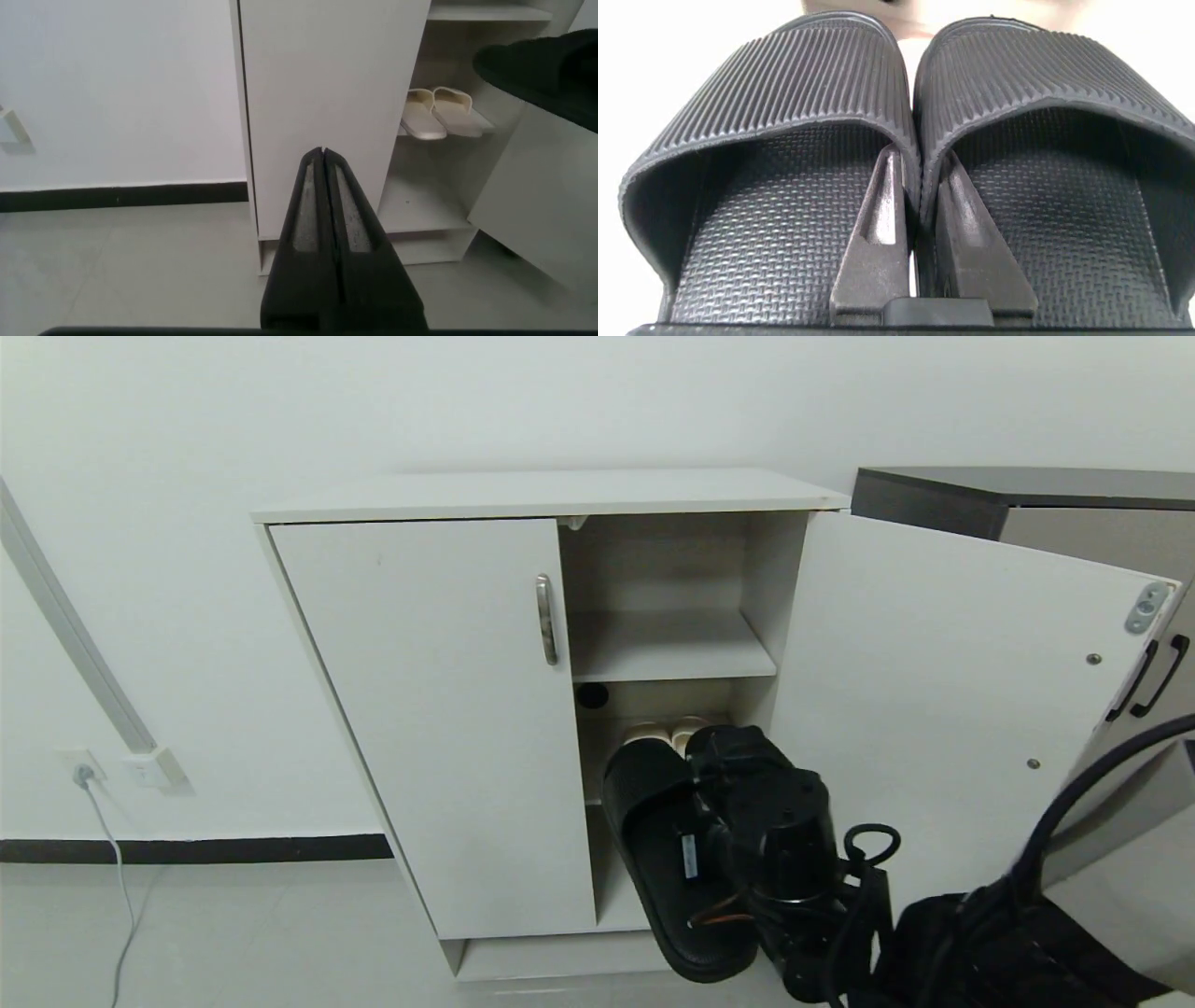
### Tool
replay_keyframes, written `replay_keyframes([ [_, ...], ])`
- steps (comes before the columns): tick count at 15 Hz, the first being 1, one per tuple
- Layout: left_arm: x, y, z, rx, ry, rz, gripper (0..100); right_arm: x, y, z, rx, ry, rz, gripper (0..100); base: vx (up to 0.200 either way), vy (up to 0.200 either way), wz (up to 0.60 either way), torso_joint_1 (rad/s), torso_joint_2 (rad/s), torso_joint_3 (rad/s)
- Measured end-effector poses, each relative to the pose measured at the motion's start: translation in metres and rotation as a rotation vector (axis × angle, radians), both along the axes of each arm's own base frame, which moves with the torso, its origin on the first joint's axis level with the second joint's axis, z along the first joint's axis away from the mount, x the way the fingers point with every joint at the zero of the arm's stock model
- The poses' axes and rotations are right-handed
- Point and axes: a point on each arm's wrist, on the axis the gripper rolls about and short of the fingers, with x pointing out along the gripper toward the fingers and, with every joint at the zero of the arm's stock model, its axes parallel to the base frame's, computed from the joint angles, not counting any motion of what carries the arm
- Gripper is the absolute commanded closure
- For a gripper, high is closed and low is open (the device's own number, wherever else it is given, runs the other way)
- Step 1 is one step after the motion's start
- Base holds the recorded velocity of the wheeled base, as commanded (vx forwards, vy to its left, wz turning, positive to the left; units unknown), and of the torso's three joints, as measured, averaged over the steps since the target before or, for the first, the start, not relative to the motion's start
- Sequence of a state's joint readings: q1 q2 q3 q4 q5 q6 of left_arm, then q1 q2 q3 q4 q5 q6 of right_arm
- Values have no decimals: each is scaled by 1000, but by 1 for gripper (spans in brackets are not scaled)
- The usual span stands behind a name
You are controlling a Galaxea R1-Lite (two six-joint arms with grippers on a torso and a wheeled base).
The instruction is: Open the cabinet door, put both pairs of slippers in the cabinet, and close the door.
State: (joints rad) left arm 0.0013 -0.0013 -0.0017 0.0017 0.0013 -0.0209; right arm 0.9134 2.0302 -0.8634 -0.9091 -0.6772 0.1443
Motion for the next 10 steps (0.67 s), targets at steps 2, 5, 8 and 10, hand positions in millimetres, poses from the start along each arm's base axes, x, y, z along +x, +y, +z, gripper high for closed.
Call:
replay_keyframes([
  [2, 0, 0, 0, 0, 0, 0, 100, 10, 20, 12, 9, 25, -75, 100, 0, 0, 0, 0, 0, 0],
  [5, 0, 0, 0, 1, 0, 0, 100, 27, 32, 38, 29, 28, -157, 100, 0, 0, 0, 0, 0, 0],
  [8, 0, 0, 0, 5, 0, 0, 100, 43, 28, 63, 63, -20, -188, 100, 0, 0, 0, 0, 0, 0],
  [10, 0, 0, 0, 6, -1, 0, 100, 47, 25, 68, 75, -28, -198, 100, 0, 0, 0, 0, 0, 0],
])
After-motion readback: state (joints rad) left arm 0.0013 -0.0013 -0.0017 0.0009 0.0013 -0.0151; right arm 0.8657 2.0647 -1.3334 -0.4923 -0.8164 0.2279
